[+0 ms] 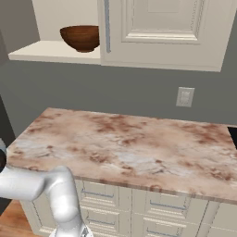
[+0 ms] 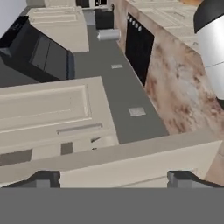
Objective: Open the cabinet. Pick the bowls from the counter and place them in the cabinet. Then close the cabinet.
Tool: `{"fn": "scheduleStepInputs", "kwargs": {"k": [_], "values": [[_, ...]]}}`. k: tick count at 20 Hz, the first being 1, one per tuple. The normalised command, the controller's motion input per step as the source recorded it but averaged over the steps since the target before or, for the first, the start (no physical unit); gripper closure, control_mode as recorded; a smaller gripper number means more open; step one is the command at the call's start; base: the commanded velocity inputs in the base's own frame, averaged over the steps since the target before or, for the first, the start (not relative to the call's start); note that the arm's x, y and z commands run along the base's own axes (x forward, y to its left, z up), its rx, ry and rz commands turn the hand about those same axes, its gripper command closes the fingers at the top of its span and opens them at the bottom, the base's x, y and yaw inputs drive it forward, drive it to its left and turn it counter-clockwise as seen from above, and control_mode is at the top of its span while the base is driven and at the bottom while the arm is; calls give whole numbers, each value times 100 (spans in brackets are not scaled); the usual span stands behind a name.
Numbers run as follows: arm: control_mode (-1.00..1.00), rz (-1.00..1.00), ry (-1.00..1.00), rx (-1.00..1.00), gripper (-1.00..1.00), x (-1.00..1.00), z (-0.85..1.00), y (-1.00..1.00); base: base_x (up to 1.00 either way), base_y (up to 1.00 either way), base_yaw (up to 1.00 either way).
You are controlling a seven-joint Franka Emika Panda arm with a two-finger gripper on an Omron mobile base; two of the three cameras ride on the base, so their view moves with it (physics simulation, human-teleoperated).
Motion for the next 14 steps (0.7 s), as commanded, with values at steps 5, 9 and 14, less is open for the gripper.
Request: {"fn": "scheduleStepInputs", "kwargs": {"k": [5,9,14], "values": [[-100,10,-11,5,-100,82,-77,-63,0,0,0],[-100,17,-14,2,-100,100,-100,-76,0,0,0],[-100,24,-28,1,-100,100,-100,-72,0,0,0]]}}
